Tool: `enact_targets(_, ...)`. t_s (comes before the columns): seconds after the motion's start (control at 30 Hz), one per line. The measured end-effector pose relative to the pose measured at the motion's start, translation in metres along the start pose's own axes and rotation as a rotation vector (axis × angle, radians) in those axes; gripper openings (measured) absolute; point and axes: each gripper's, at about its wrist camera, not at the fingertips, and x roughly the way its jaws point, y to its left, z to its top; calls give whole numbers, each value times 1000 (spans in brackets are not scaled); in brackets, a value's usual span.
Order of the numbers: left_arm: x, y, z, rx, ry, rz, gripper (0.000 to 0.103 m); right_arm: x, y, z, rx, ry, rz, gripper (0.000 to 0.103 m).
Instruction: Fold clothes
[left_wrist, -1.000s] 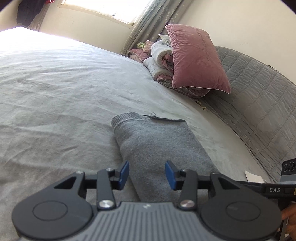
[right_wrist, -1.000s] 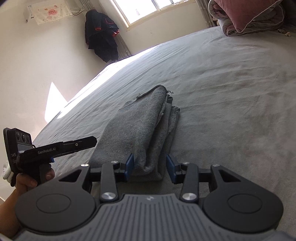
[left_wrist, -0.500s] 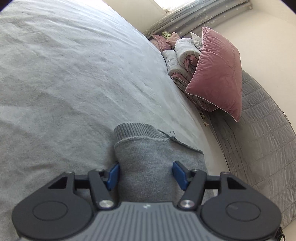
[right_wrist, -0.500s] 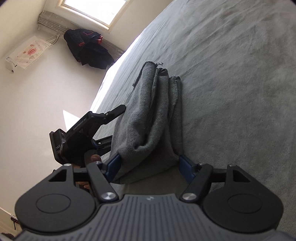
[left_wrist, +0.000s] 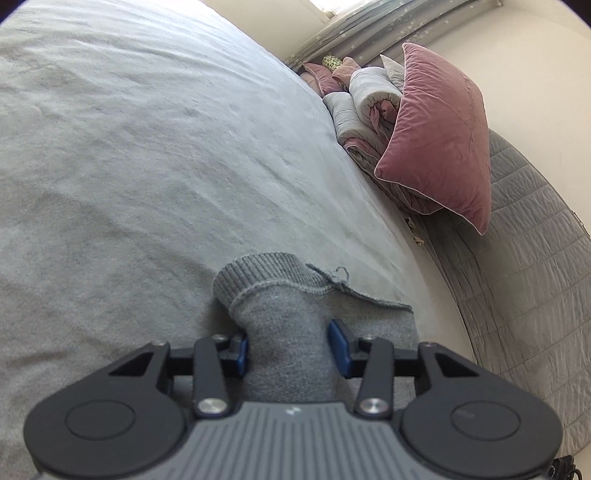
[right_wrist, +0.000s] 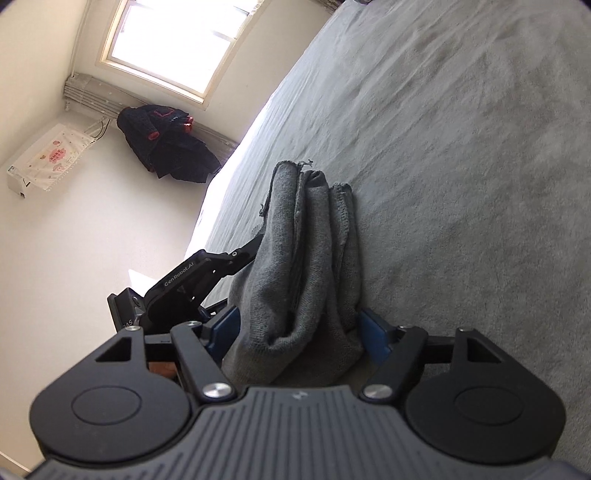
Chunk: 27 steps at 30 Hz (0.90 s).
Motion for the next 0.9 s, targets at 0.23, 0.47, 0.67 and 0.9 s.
enact_targets(0.23, -22, -8, -5, -54, -45, 43, 20, -4, -2, 9, 26, -8, 28, 34)
enact_targets(0.47, -50, -22, -6, 49, -57, 155, 34, -14, -8, 25, 67, -13, 23, 36)
enact_targets(0.67, -38, -15, 15, 51, -7, 167, 56, -22, -10, 18, 124, -14, 27, 67)
enact_targets(0.9, -14, -33, 47, 235, 25, 221, 62, -23, -9, 2, 157, 4, 19, 69)
